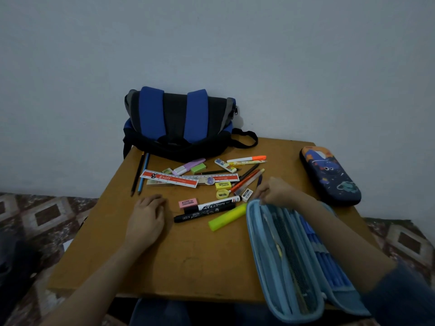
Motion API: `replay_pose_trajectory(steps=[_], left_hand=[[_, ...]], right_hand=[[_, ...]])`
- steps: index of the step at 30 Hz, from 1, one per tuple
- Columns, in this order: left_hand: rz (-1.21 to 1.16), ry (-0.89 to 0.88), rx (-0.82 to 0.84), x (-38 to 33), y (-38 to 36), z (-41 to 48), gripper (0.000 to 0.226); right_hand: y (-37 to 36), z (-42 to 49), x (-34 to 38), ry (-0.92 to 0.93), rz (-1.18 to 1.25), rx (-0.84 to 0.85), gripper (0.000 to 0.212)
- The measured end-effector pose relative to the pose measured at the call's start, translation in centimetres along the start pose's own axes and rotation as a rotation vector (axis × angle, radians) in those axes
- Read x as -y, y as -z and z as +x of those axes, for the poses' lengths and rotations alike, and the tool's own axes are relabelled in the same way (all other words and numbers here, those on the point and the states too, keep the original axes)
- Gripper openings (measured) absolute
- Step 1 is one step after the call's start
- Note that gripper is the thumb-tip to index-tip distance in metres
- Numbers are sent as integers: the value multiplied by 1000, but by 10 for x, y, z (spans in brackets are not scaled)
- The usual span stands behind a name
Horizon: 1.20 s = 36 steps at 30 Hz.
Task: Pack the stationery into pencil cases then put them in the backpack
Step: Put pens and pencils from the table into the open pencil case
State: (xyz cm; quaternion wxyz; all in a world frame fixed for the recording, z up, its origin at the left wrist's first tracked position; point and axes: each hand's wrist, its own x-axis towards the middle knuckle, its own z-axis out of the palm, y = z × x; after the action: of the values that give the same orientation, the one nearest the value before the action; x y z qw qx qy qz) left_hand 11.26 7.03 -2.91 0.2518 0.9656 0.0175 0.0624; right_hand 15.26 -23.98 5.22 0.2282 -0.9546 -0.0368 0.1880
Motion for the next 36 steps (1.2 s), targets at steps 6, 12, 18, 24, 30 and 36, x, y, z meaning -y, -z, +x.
replay_pose_trajectory(steps=[6, 12, 18, 24, 30, 36], left_hand=[[-51, -21, -46, 1, -3, -4, 34], [-71, -25, -77, 0, -4, -6, 34], [-84, -12, -88, 0, -5, -5, 35], [-89, -6, -92, 3, -7, -5, 35], [-86, -14, -97, 4, -8, -4, 35], [-84, -13, -103, 4, -8, -3, 35]], right_hand=[[-5, 4, 6, 48, -17, 19, 24], [7, 37, 3, 48, -188, -374, 28], [-2, 65, 13, 83, -478, -225, 39], [-11, 74, 18, 100, -445, -183, 38], [-9, 73, 19, 117, -527, -169, 40], [-9, 70, 17, 125, -413, -147, 41]])
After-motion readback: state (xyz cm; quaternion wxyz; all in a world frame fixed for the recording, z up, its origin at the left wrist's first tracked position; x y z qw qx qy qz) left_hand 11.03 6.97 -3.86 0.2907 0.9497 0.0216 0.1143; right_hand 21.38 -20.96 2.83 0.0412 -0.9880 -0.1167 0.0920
